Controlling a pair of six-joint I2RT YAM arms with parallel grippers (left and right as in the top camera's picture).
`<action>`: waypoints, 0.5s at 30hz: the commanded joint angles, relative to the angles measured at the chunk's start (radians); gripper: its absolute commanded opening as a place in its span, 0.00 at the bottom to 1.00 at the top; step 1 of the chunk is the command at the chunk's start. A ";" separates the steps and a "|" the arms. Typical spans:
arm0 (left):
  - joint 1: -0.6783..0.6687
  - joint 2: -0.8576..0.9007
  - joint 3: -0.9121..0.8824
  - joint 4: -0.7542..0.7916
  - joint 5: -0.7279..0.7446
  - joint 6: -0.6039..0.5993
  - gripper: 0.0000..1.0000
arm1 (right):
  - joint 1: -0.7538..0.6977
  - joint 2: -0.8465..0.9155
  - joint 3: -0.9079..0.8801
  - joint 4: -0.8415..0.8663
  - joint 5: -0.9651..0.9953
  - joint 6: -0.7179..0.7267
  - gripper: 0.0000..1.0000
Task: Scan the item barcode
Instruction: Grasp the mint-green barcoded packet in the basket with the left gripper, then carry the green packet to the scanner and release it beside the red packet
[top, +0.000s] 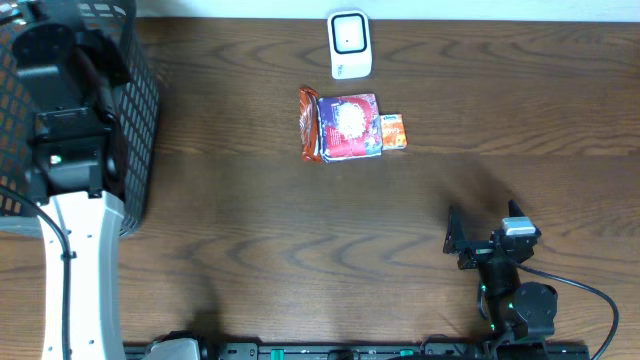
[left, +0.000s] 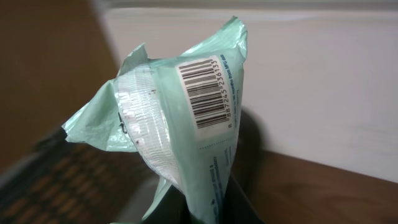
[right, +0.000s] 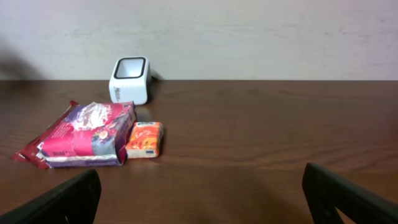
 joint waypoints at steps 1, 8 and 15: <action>-0.070 -0.027 0.011 0.006 0.211 -0.047 0.07 | -0.002 -0.003 -0.002 -0.004 0.008 -0.008 0.99; -0.242 0.048 0.010 0.001 0.282 -0.117 0.07 | -0.002 -0.003 -0.002 -0.004 0.008 -0.008 0.99; -0.350 0.253 0.010 -0.122 0.279 -0.143 0.07 | -0.002 -0.002 -0.002 -0.004 0.008 -0.008 0.99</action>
